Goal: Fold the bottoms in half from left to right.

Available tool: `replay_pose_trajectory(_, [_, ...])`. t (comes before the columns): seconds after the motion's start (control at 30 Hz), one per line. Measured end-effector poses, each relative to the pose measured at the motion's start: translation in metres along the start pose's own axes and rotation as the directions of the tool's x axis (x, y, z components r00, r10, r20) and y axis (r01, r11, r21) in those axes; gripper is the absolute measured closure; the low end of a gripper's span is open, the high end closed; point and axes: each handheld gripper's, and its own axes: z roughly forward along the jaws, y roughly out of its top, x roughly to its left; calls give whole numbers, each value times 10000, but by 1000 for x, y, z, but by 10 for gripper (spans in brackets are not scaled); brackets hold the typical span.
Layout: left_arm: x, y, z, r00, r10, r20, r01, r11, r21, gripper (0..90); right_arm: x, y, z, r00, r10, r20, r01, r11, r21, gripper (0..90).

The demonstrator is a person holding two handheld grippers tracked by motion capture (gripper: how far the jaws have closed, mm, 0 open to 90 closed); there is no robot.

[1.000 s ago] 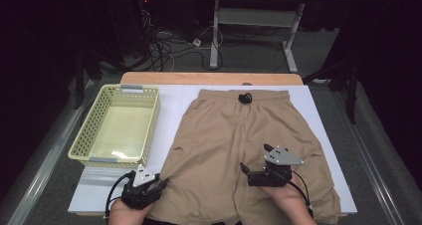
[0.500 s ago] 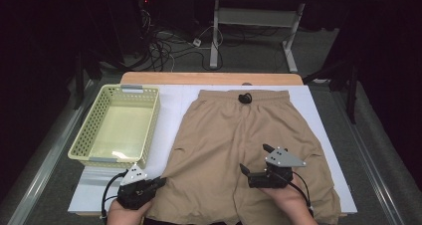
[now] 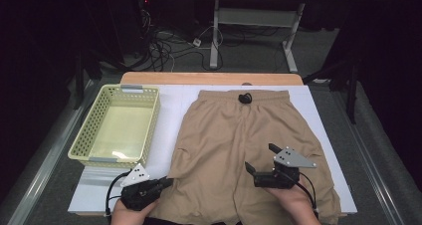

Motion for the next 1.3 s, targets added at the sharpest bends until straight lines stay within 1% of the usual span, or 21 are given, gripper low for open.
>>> replay_pose_trajectory(0.07, [-6, 3, 2, 9992, 393, -58, -392, 9992, 50, 848, 0, -1, -3, 10000, 60, 26, -60, 9999, 88, 27])
replay_pose_trajectory(0.13, [-11, 7, 3, 9973, 735, 33, -735, 9973, 22, 848, 1, 0, -6, 9999, -48, 132, 48, 10000, -16, 28])
replay_pose_trajectory(0.17, [-13, 10, 4, 9966, 816, 73, -816, 9967, -7, 848, 2, 0, -7, 9998, -131, 169, 131, 9999, 15, 27])
replay_pose_trajectory(0.2, [-15, 12, 5, 9969, 770, 149, -769, 9970, -69, 848, 3, 0, -8, 9996, -223, 194, 223, 9998, -7, 25])
replay_pose_trajectory(0.3, [-22, 19, 12, 9959, 819, 383, -821, 9966, 41, 848, 2, -1, -12, 9997, -118, 202, 119, 9999, -48, 24])
replay_pose_trajectory(0.37, [-29, 28, 16, 9911, 1249, 455, -1264, 9915, 321, 848, 1, -2, -14, 9998, 61, 173, -59, 9999, -117, 24])
replay_pose_trajectory(0.43, [-37, 36, 19, 9867, 1516, 586, -1540, 9874, 376, 848, 1, -2, -14, 9998, -16, 206, 17, 10000, -86, 24])
replay_pose_trajectory(0.5, [-43, 44, 22, 9837, 1617, 791, -1648, 9857, 339, 848, 1, -2, -13, 9999, -59, 162, 60, 10000, -9, 23])
replay_pose_trajectory(0.57, [-47, 50, 28, 9809, 1603, 1105, -1649, 9858, 332, 848, 1, -1, -15, 9999, -35, 136, 36, 10000, -88, 26])
replay_pose_trajectory(0.6, [-47, 50, 28, 9809, 1603, 1105, -1649, 9858, 332, 848, 2, -1, -15, 9999, -6, 123, 8, 9999, -136, 28])
replay_pose_trajectory(0.63, [-53, 52, 37, 9759, 1710, 1356, -1770, 9837, 330, 849, 2, -1, -15, 10000, 6, 91, -4, 9999, -156, 28])
replay_pose_trajectory(0.73, [-59, 50, 51, 9697, 1678, 1773, -1736, 9846, 177, 848, 7, 0, -14, 9998, -167, 61, 167, 9998, -76, 30])
replay_pose_trajectory(0.8, [-60, 46, 62, 9661, 1600, 2026, -1659, 9861, 122, 848, 10, 1, -15, 9995, -262, 195, 268, 9991, -330, 43])
replay_pose_trajectory(0.87, [-61, 43, 74, 9651, 1548, 2112, -1680, 9847, 460, 848, 13, 3, -15, 9989, -345, 329, 360, 9983, -469, 58])
replay_pose_trajectory(0.93, [-61, 40, 81, 9625, 1553, 2223, -1708, 9839, 521, 848, 16, 3, -10, 9993, -265, 253, 277, 9986, -461, 72])
replay_pose_trajectory(1.0, [-60, 37, 85, 9610, 1593, 2262, -1738, 9837, 454, 847, 21, 5, -3, 9995, -271, 155, 275, 9992, -289, 89])
replay_pose_trajectory(1.07, [-58, 32, 88, 9596, 1621, 2300, -1751, 9839, 370, 847, 26, 8, 4, 9994, -354, -13, 354, 9989, -322, 118])
replay_pose_trajectory(1.13, [-58, 30, 88, 9582, 1689, 2309, -1815, 9828, 342, 846, 31, 12, 11, 9992, -405, 43, 406, 9988, -277, 147])
replay_pose_trajectory(1.17, [-57, 27, 90, 9524, 1838, 2430, -1974, 9798, 325, 845, 32, 14, 15, 9992, -390, 10, 390, 9990, -218, 163])
replay_pose_trajectory(1.2, [-58, 26, 90, 9512, 1906, 2425, -2037, 9786, 298, 845, 33, 17, 20, 9993, -355, -80, 353, 9992, -191, 173])
replay_pose_trajectory(1.3, [-57, 25, 89, 9507, 1888, 2460, -2016, 9791, 278, 845, 35, 26, 31, 9989, -466, -98, 465, 9989, -61, 240])
